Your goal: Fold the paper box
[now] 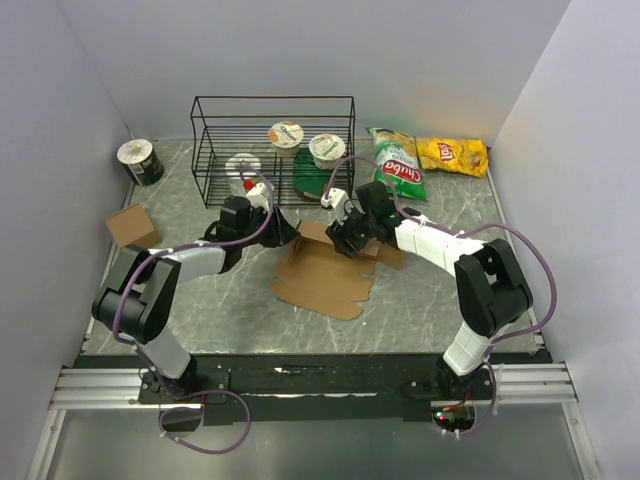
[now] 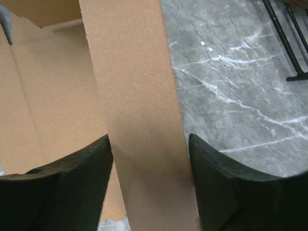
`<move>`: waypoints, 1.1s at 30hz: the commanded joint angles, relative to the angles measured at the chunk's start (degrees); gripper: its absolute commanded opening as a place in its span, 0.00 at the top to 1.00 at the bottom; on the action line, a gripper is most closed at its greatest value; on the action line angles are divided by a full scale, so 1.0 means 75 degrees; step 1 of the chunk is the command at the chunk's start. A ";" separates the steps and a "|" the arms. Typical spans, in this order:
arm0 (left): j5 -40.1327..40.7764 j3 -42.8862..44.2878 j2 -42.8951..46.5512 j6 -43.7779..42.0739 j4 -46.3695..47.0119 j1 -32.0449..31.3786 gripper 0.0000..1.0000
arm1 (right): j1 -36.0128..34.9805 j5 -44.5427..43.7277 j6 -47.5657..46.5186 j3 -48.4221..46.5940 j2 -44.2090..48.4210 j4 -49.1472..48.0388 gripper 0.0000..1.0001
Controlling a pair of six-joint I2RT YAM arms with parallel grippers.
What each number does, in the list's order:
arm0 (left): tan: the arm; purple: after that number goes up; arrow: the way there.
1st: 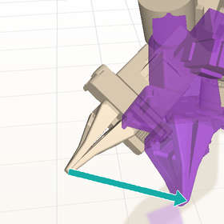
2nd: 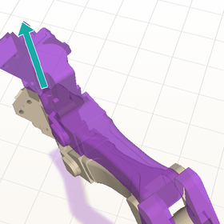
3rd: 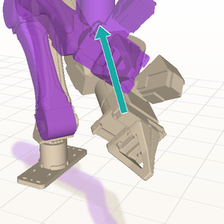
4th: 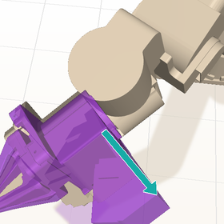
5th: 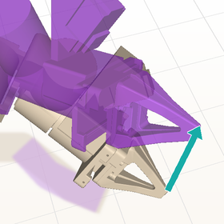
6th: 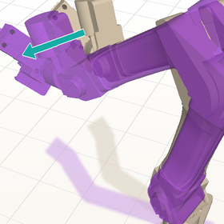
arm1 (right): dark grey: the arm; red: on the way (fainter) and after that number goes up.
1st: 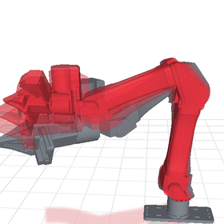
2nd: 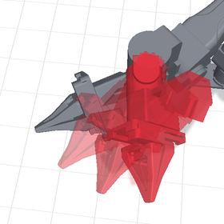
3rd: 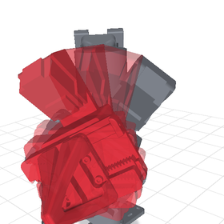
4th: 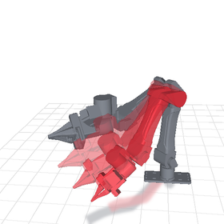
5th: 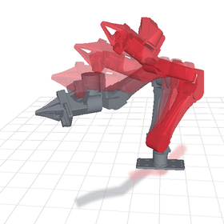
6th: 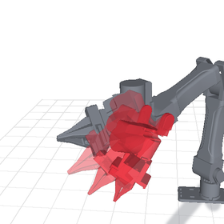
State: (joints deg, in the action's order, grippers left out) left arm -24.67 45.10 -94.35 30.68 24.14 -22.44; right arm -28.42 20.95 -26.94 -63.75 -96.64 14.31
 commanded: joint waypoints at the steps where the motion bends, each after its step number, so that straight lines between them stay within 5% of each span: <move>1: -0.0168 0.0279 0.0005 -0.0129 0.0027 -0.0009 0.65 | -0.0042 -0.0133 -0.0228 -0.0055 0.0135 -0.0208 0.34; 6: -0.0145 0.0338 0.0005 -0.0106 0.0074 -0.0009 0.61 | -0.0077 -0.0192 -0.0287 -0.0008 0.0136 -0.0278 0.43; 16: -0.0414 0.0432 0.0239 0.0128 0.0519 0.0190 0.19 | -0.0136 -0.0484 -0.0451 0.0144 0.0252 -0.0419 0.48; 26: -0.1153 -0.0879 0.1036 0.0609 0.1843 0.1502 0.12 | -0.0300 -0.0965 -0.0545 0.0507 0.0464 -0.0829 0.49; 33: -0.0158 -0.1198 0.1026 0.0423 0.2044 0.2136 0.14 | -0.0323 -0.0860 -0.0510 0.0472 0.0475 -0.0841 0.49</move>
State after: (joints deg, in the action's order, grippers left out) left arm -30.06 36.51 -87.13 34.17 36.01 -8.19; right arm -30.41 15.05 -30.33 -60.62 -95.48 9.82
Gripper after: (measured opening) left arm 0.873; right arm 0.597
